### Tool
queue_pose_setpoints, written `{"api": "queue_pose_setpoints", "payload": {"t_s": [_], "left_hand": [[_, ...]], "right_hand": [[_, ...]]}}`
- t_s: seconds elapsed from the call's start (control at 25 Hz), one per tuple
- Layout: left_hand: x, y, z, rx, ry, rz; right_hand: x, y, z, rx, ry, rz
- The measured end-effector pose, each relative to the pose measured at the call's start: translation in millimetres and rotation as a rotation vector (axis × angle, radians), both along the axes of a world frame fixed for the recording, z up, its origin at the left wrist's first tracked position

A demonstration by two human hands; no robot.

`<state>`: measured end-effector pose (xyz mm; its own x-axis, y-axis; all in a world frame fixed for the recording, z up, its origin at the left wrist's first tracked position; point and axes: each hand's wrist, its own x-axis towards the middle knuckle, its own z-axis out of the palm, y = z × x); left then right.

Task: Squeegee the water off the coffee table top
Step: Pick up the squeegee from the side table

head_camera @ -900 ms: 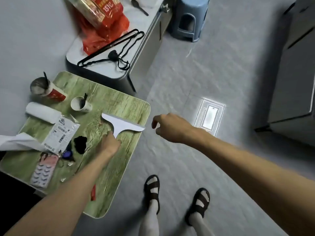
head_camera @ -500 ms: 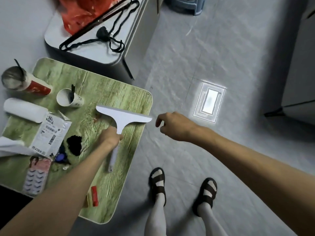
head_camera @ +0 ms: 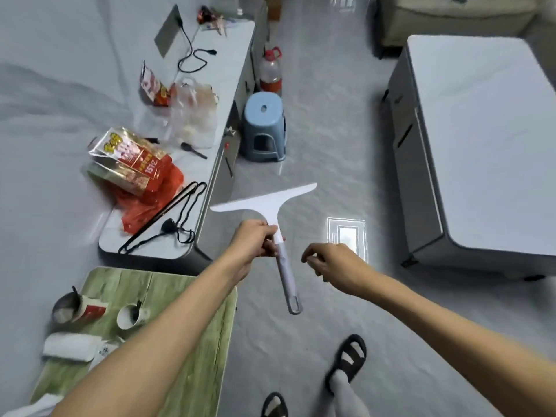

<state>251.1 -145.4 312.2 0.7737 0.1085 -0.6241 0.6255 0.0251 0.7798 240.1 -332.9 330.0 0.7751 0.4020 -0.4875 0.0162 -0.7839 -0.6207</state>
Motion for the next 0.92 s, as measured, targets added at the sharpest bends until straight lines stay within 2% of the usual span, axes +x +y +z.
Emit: {"api": "queue_pose_setpoints", "payload": {"t_s": [0.12, 0.28, 0.4, 0.48, 0.64, 0.72, 0.84, 0.92], "left_hand": [[63.9, -64.5, 67.8, -0.011, -0.059, -0.056], [152.4, -144.5, 124.1, -0.064, -0.101, -0.105], [216.8, -195.7, 165.3, 0.002, -0.132, -0.27], [265.7, -218.5, 188.0, 0.109, -0.163, -0.396], [375.1, -247.4, 195.0, 0.349, -0.361, -0.617], [441.1, -259.0, 179.6, 0.464, -0.416, -0.755], [549.9, -272.9, 150.2, 0.83, -0.517, -1.16], [611.3, -282.6, 145.1, 0.902, -0.525, -1.325]], "right_hand": [[46.2, -45.1, 55.9, 0.157, -0.003, -0.164], [122.1, -108.0, 101.6, 0.179, -0.084, -0.219], [187.2, -159.7, 131.4, 0.256, -0.082, -0.351], [233.3, -191.3, 149.8, 0.234, -0.117, -0.444], [322.9, -246.9, 153.0, 0.003, -0.171, -0.449], [375.4, -272.1, 135.9, -0.074, -0.131, -0.495], [457.8, -305.5, 104.1, -0.085, -0.008, -0.589], [501.5, -321.6, 101.6, -0.073, 0.069, -0.689]]}}
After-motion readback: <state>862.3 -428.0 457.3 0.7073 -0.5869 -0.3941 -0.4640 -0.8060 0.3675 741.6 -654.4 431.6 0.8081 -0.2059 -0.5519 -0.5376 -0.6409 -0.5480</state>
